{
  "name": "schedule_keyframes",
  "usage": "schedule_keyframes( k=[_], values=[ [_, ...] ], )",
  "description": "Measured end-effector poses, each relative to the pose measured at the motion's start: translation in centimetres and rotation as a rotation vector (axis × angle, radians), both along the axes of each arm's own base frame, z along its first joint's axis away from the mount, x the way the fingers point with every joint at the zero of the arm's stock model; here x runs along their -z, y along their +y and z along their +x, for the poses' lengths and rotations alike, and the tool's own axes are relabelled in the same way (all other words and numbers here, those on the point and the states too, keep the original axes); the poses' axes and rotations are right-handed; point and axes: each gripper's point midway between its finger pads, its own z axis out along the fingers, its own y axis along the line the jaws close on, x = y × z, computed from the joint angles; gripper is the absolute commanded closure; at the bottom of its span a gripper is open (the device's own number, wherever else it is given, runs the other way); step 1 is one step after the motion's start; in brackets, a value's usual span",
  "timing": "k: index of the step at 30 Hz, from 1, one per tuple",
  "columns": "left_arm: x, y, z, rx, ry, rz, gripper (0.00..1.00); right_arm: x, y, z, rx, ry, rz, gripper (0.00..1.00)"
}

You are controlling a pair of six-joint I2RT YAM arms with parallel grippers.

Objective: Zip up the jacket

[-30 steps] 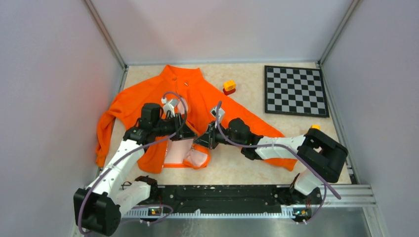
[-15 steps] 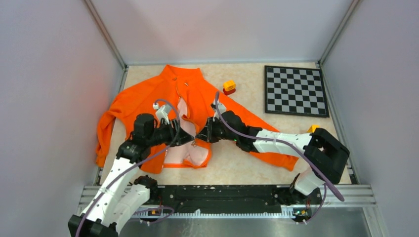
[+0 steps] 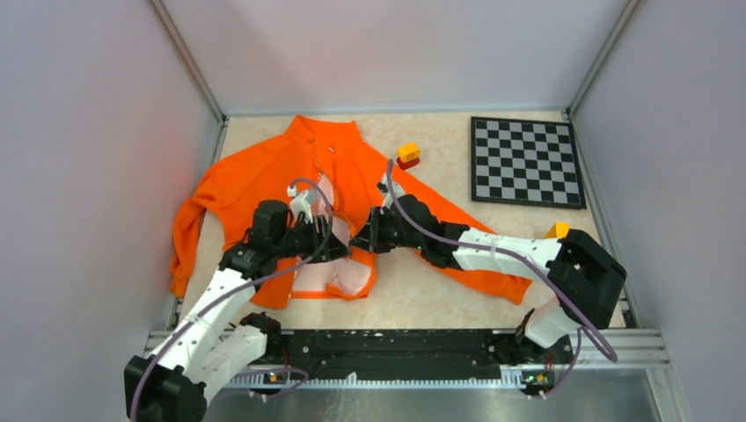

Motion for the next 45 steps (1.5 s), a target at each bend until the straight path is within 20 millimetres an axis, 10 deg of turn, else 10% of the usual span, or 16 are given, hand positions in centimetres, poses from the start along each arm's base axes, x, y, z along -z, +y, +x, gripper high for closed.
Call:
schedule_keyframes(
  k=[9,16,27,45],
  values=[
    [0.3,-0.5,0.1,0.022,0.013,-0.004,0.56,0.0,0.0,0.0,-0.001,0.004,-0.002,1.00],
    [1.0,-0.6,0.2,0.033,0.030,0.006,0.79,-0.7,0.3,0.0,-0.008,-0.001,0.010,1.00],
    [0.4,-1.2,-0.3,0.081,-0.020,-0.044,1.00,-2.5,-0.8,0.3,-0.112,-0.048,0.100,0.44],
    [-2.7,-2.5,-1.3,0.170,-0.131,-0.169,1.00,-4.0,-2.6,-2.6,-0.263,-0.137,0.317,0.25]
  ],
)
